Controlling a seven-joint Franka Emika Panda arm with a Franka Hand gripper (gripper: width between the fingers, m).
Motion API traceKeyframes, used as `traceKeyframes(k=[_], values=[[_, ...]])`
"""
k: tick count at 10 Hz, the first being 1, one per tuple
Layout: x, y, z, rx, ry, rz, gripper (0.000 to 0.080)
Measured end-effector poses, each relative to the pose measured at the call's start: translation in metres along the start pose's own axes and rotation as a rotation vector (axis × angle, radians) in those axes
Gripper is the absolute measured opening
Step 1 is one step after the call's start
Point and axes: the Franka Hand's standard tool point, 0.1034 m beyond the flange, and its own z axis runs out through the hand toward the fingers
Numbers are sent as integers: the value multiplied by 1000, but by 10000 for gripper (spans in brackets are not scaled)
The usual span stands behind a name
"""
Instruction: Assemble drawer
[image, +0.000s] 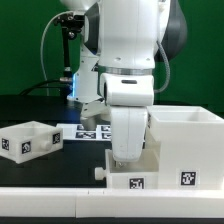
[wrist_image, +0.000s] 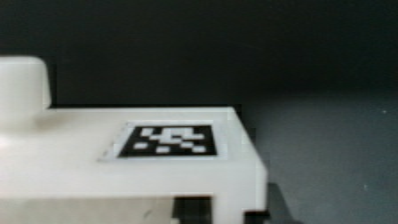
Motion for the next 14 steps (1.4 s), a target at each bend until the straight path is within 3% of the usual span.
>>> traceKeyframes(k=[6, 7, 8, 9, 10, 11, 13, 14], values=[[1, 1, -1, -5, -2, 63, 38], [1, 1, -1, -5, -2, 64, 113], [1, 2, -2, -6, -3, 64, 317], [0, 6, -13, -12, -7, 60, 453], [-2, 10, -27, -21, -12, 58, 453], [-6, 14, -40, -24, -19, 61, 607], [-26, 25, -58, -23, -22, 27, 637], [-43, 28, -57, -23, -4, 33, 648]])
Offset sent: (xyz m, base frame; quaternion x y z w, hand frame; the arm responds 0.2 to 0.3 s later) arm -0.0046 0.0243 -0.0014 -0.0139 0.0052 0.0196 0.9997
